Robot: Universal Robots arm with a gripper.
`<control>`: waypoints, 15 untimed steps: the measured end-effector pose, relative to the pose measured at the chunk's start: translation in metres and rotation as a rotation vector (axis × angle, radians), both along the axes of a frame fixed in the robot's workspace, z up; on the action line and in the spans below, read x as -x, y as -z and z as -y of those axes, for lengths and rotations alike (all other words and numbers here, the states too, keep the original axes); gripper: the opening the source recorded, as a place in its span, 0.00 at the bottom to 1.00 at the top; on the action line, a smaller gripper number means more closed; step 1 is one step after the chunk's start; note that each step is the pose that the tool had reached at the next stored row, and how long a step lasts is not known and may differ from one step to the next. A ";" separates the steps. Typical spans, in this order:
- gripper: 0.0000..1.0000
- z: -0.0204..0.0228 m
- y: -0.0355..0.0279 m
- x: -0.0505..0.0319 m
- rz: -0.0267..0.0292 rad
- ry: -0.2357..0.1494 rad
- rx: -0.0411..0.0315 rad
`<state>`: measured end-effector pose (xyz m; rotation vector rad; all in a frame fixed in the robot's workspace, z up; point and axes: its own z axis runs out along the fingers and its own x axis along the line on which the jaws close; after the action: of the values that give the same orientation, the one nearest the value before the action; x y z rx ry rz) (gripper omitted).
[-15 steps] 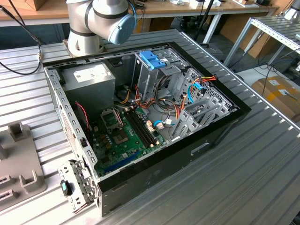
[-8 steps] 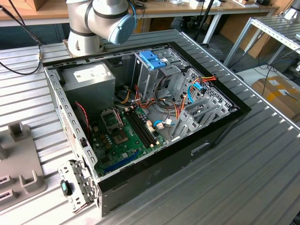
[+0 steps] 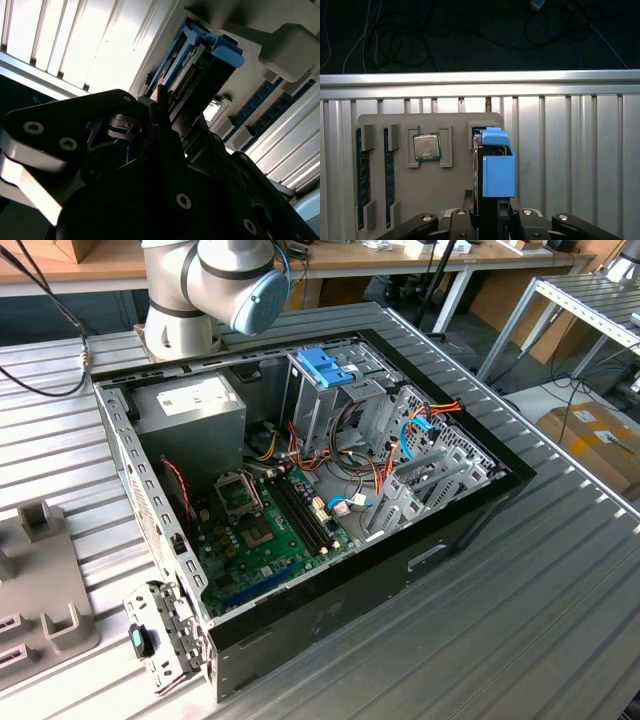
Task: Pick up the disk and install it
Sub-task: 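Pick up the disk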
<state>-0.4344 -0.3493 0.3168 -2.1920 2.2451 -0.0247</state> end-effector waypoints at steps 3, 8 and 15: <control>0.35 0.0000 -0.0066 0.0000 0.0000 0.000 0.0000; 0.35 0.0000 -0.0089 0.0000 0.0001 0.000 0.0000; 0.35 0.0000 -0.0093 0.0000 0.0001 0.000 0.0000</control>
<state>-0.4344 -0.3493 0.3260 -2.1920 2.2450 -0.0248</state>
